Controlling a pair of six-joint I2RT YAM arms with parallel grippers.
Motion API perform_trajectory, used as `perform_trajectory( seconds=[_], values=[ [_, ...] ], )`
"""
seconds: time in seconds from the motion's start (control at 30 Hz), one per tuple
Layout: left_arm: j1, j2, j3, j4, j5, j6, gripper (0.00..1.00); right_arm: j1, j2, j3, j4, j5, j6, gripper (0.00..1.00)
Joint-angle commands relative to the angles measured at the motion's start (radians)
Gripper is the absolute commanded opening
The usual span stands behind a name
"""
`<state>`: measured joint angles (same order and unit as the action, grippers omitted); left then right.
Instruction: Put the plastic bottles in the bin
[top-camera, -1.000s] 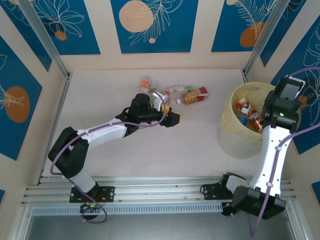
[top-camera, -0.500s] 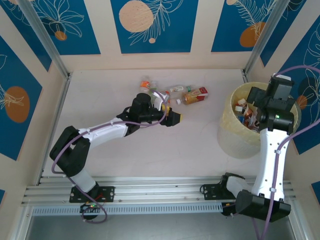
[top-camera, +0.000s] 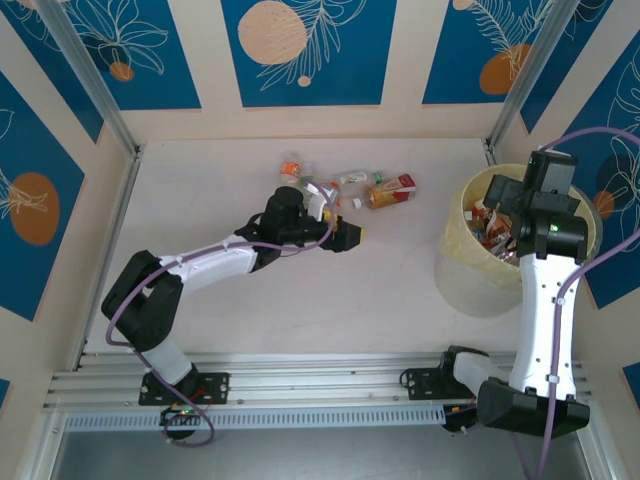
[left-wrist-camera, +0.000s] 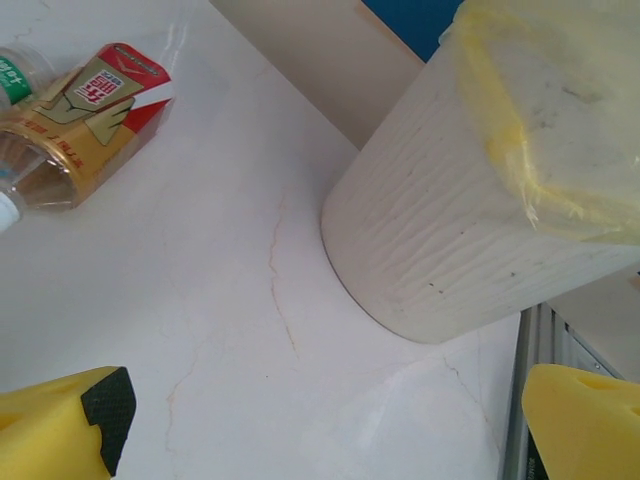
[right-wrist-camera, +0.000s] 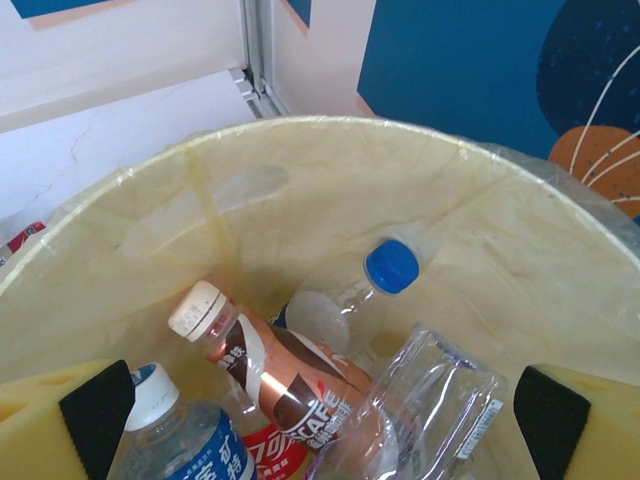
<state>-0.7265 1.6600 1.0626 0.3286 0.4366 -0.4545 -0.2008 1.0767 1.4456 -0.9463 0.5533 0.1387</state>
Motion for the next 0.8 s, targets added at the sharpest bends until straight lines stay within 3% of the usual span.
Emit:
perform_trajectory(
  seconds=[0.0,0.1,0.27,0.47,0.77],
  values=[
    [0.009,-0.012,0.0,0.007,-0.056,-0.016,1.0,0.025,0.001,0.05,-0.067,0.025,0.068,1.0],
    [0.019,-0.03,-0.023,0.01,-0.094,-0.023,1.0,0.087,0.02,0.117,-0.159,0.019,0.154,0.99],
    [0.037,-0.065,-0.065,0.016,-0.173,-0.041,1.0,0.202,0.017,0.155,-0.168,0.008,0.222,0.99],
    [0.078,-0.107,-0.117,-0.003,-0.293,-0.082,1.0,0.363,-0.009,0.109,-0.034,-0.112,0.238,0.99],
    [0.151,-0.125,-0.084,-0.197,-0.444,-0.066,1.0,0.583,-0.001,0.038,0.116,-0.203,0.295,0.99]
  ],
)
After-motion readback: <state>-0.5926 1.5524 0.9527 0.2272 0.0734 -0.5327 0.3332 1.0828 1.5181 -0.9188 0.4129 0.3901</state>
